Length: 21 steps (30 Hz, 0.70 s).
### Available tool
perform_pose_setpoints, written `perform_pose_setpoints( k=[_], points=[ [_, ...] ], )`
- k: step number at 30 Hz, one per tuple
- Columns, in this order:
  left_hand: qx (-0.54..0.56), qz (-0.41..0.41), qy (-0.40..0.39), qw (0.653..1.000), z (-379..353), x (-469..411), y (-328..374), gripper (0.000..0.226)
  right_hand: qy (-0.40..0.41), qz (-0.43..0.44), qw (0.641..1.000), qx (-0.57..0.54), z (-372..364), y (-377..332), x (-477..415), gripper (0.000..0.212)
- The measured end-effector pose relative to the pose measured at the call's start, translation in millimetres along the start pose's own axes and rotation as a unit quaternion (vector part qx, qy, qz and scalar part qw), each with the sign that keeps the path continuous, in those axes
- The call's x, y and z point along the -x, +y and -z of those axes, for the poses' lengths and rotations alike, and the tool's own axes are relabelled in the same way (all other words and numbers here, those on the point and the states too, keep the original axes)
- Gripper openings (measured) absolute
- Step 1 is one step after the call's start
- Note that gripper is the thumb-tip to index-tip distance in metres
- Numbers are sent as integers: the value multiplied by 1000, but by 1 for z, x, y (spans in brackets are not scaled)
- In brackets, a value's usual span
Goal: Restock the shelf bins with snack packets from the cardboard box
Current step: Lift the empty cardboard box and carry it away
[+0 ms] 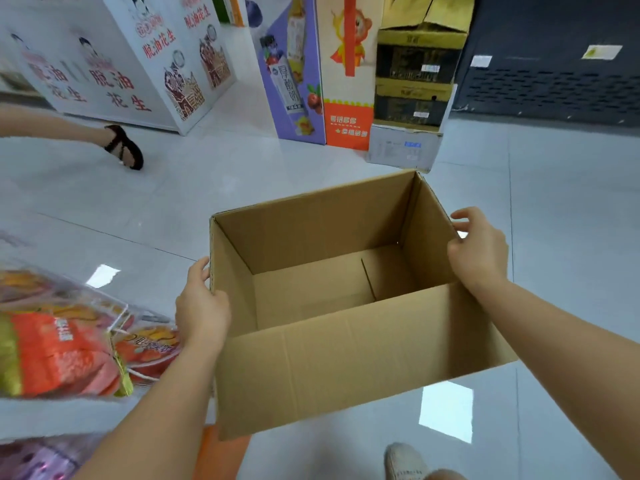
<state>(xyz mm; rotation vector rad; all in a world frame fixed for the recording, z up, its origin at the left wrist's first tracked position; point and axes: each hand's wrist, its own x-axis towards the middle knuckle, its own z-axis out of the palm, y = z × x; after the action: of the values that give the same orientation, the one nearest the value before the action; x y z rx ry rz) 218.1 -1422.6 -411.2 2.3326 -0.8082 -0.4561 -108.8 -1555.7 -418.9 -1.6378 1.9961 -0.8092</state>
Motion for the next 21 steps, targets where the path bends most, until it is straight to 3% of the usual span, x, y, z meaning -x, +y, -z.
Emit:
perform_pose_setpoints(
  k=[13,21],
  points=[
    [3,-64,-102,993,55,42,292,55,28,-97,995,28,285,-59,-99,39],
    [37,-141,-132,980,50,36,423,50,88,-113,989,31,381,-75,-157,38]
  ],
)
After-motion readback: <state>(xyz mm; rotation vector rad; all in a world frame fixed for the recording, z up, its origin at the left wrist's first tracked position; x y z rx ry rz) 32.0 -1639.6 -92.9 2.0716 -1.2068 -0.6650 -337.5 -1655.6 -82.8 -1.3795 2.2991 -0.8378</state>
